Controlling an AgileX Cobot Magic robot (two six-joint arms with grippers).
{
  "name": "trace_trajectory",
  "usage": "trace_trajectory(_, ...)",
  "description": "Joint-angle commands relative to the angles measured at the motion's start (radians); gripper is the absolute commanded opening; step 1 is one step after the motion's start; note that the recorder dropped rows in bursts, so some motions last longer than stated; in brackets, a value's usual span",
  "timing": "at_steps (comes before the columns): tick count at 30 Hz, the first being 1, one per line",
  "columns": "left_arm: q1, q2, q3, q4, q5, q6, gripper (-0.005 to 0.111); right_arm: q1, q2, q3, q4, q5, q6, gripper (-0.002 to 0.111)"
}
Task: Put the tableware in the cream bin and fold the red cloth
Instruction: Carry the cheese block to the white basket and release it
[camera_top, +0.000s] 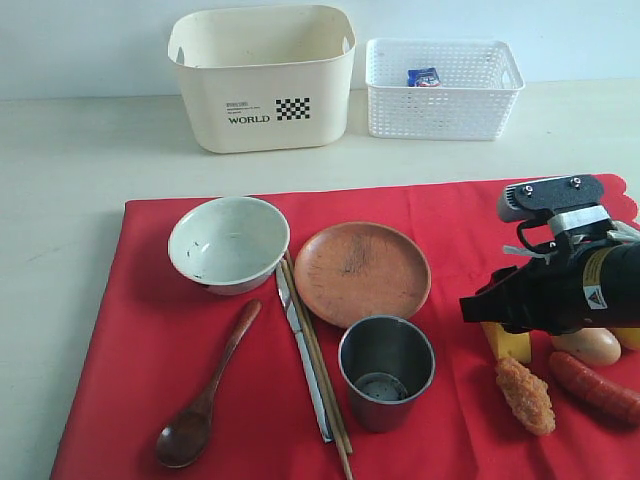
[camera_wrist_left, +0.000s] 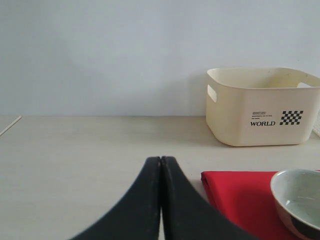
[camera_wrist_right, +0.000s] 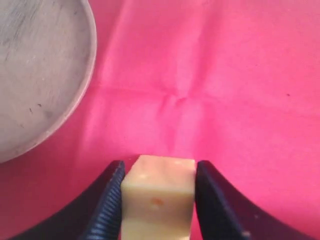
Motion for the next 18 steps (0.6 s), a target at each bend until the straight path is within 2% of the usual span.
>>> trace_trajectory(1, 0.001, -0.007, 0.003, -0.012, -0.002, -0.003, 0.001, 0.000, -0.017, -0.008, -0.008, -0.028, -0.011, 0.009)
trace_trajectory(4, 0.001, -0.007, 0.003, -0.012, -0.002, -0.003, 0.001, 0.000, -0.048, -0.028, -0.004, -0.028, -0.009, 0.000)
trace_trajectory(11, 0.001, -0.007, 0.003, -0.012, -0.002, -0.003, 0.001, 0.000, -0.143, -0.122, -0.004, -0.028, -0.005, 0.000)
trace_trajectory(18, 0.001, -0.007, 0.003, -0.012, -0.002, -0.003, 0.001, 0.000, -0.141, -0.338, -0.004, -0.028, -0.049, 0.000)
